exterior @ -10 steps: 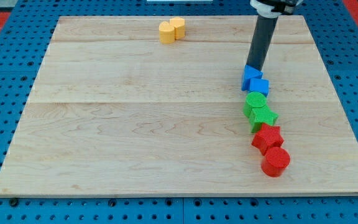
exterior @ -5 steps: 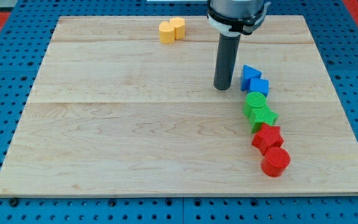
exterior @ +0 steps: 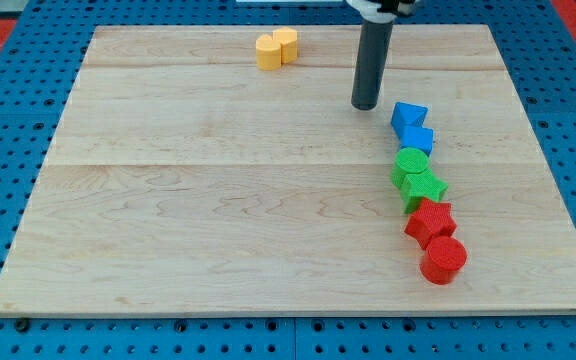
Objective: Push the blue triangle into the blue cube
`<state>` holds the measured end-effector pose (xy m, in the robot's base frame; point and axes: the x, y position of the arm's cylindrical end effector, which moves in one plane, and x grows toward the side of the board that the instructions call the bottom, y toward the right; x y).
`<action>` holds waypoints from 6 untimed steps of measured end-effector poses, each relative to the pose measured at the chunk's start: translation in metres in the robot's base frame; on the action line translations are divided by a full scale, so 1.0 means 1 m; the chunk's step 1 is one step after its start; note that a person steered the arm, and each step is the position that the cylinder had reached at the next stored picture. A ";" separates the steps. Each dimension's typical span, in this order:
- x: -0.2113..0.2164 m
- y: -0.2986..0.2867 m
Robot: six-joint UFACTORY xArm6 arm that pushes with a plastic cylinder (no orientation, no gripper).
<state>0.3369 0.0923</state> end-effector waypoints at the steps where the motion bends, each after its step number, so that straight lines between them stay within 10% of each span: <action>1: -0.002 0.003; 4: 0.036 0.042; 6: 0.039 -0.065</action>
